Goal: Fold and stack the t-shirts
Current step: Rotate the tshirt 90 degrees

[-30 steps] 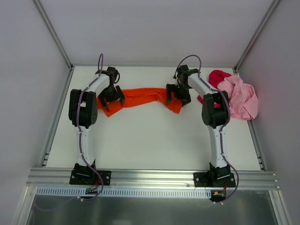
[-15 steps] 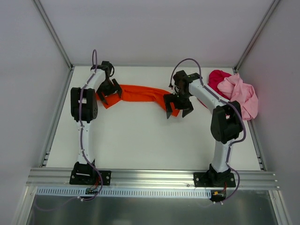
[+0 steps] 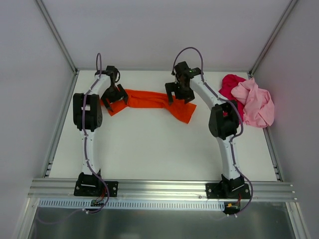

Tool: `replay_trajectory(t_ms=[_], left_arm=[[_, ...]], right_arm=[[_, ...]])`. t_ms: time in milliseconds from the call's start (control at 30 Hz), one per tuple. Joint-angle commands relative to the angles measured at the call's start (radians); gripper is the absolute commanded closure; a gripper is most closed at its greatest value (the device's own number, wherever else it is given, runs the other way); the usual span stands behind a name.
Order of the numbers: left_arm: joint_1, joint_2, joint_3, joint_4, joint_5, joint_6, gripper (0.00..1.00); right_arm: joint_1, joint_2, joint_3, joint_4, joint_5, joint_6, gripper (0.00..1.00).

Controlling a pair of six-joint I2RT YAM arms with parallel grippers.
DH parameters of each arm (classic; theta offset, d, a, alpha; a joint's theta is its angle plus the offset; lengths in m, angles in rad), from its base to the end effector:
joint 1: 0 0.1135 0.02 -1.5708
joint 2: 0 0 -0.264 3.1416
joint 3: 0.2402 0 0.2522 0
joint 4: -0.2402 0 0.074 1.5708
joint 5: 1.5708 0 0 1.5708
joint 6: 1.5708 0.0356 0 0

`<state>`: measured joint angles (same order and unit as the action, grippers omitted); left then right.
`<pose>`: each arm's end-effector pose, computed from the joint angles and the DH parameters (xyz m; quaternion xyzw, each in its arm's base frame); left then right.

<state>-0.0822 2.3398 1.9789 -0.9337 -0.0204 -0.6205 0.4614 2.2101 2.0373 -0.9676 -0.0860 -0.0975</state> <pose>0.4823 -0.0390 0.1674 -0.2647 0.9544 -0.0379 0.1327 0.4238 0.2141 0.2429 -0.2780 0.9356 0.0799 0.2022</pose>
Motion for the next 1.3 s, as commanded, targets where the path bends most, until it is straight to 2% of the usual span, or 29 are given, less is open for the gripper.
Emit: replay_trajectory(t_ms=[0, 133, 267, 600, 667, 700, 833, 1000, 1267], left_arm=[[0.018, -0.065, -0.057, -0.024, -0.062, 0.018, 0.11], [0.019, -0.073, -0.066, -0.045, -0.079, 0.022, 0.11], [0.019, -0.079, -0.054, -0.063, -0.084, 0.019, 0.11], [0.021, -0.103, -0.029, -0.092, -0.072, 0.018, 0.1], [0.021, -0.129, -0.028, -0.08, -0.036, 0.033, 0.08], [0.021, -0.164, -0.049, -0.045, -0.023, 0.041, 0.01], [0.021, -0.246, -0.08, 0.012, -0.012, 0.054, 0.01], [0.027, -0.27, -0.043, -0.002, -0.018, 0.068, 0.01], [0.036, -0.304, -0.034, -0.016, -0.013, 0.057, 0.01]], right_arm=[[-0.042, 0.129, 0.212, -0.026, 0.054, 0.015, 0.0], [-0.078, 0.192, 0.265, 0.082, 0.026, 0.025, 0.0], [-0.107, 0.237, 0.256, 0.109, -0.004, -0.013, 0.0], [-0.106, 0.195, 0.173, 0.087, 0.159, -0.149, 0.0], [-0.096, 0.171, 0.152, 0.084, 0.202, -0.172, 0.0], [-0.095, 0.165, 0.133, 0.083, 0.212, -0.189, 0.0], [-0.078, 0.155, 0.103, 0.072, 0.247, -0.2, 0.0], [-0.043, 0.18, 0.089, 0.023, 0.25, -0.189, 0.0], [0.042, 0.082, -0.104, 0.0, 0.229, -0.185, 0.0]])
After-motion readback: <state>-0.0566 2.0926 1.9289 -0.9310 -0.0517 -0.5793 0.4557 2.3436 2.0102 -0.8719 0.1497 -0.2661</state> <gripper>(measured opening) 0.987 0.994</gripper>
